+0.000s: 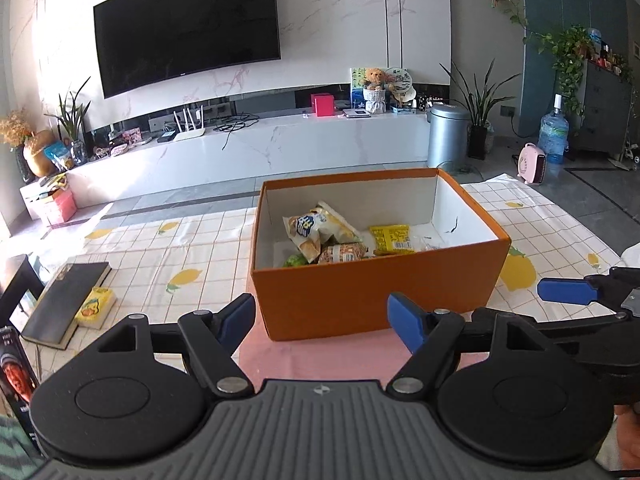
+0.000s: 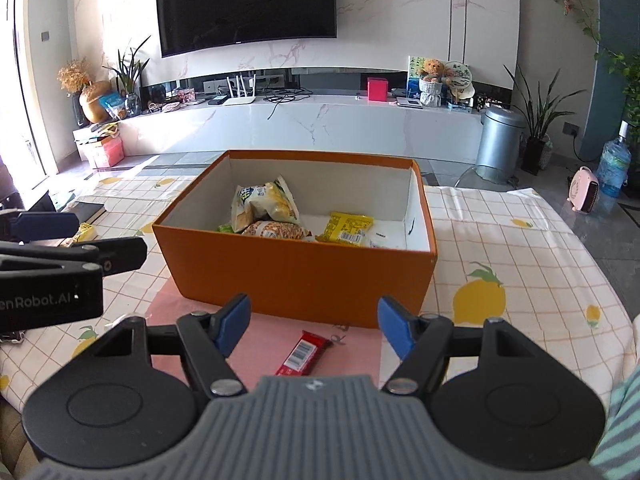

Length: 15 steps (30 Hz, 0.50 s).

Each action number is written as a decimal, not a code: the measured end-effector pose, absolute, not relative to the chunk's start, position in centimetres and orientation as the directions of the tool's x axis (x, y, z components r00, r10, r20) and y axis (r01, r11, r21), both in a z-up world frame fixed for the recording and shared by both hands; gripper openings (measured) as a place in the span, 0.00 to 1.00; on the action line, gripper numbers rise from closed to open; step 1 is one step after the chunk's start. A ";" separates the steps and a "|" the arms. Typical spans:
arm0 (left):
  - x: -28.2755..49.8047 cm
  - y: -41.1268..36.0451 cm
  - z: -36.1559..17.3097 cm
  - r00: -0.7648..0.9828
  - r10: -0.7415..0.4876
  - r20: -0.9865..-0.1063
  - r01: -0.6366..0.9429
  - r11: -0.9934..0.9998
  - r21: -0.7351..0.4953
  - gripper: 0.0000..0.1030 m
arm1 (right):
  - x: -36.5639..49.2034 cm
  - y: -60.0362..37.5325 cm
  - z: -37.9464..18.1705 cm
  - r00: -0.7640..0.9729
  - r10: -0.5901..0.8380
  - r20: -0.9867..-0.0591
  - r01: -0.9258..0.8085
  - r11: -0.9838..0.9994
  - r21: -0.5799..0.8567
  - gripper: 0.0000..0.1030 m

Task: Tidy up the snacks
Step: 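Withdraw both tools from the box back toward the table, then grasp the clear-wrapped pastry with left tool while right tool grasps red wrapped bar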

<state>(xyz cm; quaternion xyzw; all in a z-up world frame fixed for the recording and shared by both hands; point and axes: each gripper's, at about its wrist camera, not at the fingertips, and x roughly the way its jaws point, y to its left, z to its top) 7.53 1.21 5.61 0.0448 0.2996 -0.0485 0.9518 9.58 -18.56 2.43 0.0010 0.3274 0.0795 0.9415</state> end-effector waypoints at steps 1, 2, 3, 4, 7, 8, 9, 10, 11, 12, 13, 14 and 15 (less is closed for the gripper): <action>7.3 1.4 5.2 0.815 -0.062 -0.576 0.111 0.993 0.050 0.86 | 9.2 -18.4 1.9 0.771 0.145 -0.620 -0.141 0.988 0.056 0.66; 7.1 1.7 4.8 0.813 -0.056 -0.580 0.100 0.994 0.044 0.86 | 8.9 -18.3 1.4 0.769 0.140 -0.624 -0.134 0.989 0.057 0.66; 6.8 2.0 4.3 0.810 -0.052 -0.583 0.091 0.995 0.037 0.86 | 8.5 -18.2 0.8 0.767 0.133 -0.627 -0.126 0.990 0.056 0.66; 6.6 2.2 3.9 0.806 -0.051 -0.590 0.084 0.996 0.029 0.86 | 8.2 -18.2 0.3 0.766 0.128 -0.630 -0.120 0.991 0.055 0.66; 6.1 2.7 2.5 0.787 -0.043 -0.615 0.070 0.997 0.020 0.86 | 7.6 -18.0 -1.2 0.761 0.110 -0.639 -0.100 0.994 0.051 0.66; 6.0 2.8 2.1 0.782 -0.036 -0.623 0.065 0.998 0.023 0.86 | 7.5 -17.9 -1.7 0.756 0.110 -0.646 -0.096 0.994 0.057 0.66; 5.8 3.0 1.5 0.777 -0.028 -0.629 0.057 0.998 0.026 0.86 | 7.5 -17.8 -2.3 0.749 0.111 -0.653 -0.092 0.994 0.064 0.66; 5.7 3.1 1.0 0.772 -0.021 -0.635 0.053 0.998 0.031 0.86 | 7.5 -17.7 -2.8 0.742 0.113 -0.661 -0.090 0.994 0.069 0.66; 5.7 3.2 0.6 0.767 -0.017 -0.642 0.053 0.998 0.037 0.86 | 7.6 -17.6 -3.3 0.736 0.113 -0.667 -0.089 0.994 0.069 0.66; 5.6 3.3 -0.1 0.759 -0.014 -0.651 0.055 0.998 0.043 0.86 | 7.7 -17.5 -3.7 0.731 0.109 -0.674 -0.088 0.994 0.065 0.66; 5.7 3.4 -0.5 0.751 -0.014 -0.660 0.057 0.997 0.044 0.86 | 7.8 -17.4 -4.2 0.727 0.103 -0.679 -0.087 0.995 0.058 0.66; 5.8 3.5 -0.8 0.748 -0.014 -0.664 0.056 0.998 0.042 0.86 | 7.9 -17.2 -4.6 0.724 0.097 -0.683 -0.086 0.995 0.051 0.66; 5.9 3.7 -1.0 0.746 -0.013 -0.666 0.052 0.998 0.039 0.86 | 8.1 -17.1 -4.9 0.721 0.093 -0.687 -0.083 0.995 0.047 0.66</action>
